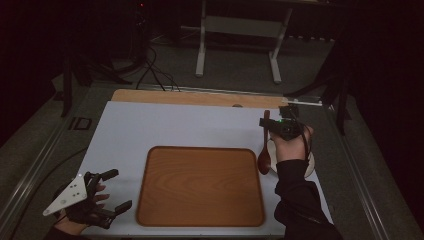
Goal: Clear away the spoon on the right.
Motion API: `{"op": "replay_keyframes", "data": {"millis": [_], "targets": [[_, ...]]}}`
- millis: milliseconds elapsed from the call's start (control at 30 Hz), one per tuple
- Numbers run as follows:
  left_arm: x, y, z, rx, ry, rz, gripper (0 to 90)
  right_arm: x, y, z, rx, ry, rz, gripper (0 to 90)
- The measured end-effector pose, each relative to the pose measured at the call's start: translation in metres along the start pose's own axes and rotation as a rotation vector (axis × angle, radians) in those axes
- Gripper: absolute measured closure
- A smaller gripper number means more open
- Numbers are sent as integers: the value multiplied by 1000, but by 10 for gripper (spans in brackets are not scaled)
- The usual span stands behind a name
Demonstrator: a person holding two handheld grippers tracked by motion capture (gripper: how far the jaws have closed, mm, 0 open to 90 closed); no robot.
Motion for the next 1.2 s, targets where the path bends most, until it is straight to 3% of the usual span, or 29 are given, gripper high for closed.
{"op": "replay_keyframes", "data": {"millis": [300,767,1200], "targets": [[0,0,0,5,-2,1,0,7,-27,13,-6,-8,-51,765],[0,2,0,6,0,9,0,14,-53,35,-14,-22,-99,765],[1,2,0,15,-4,7,0,23,-62,64,9,-36,-119,764]]}}
Point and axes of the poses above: each handheld gripper's, and its own axes: x roughly forward along the jaws, z roughly out of its underside, y roughly to its right, the point moved 10 cm from there along x, roughly forward along the jaws, and after that the axes turned 5 degrees about -y, right-handed, at the moved point
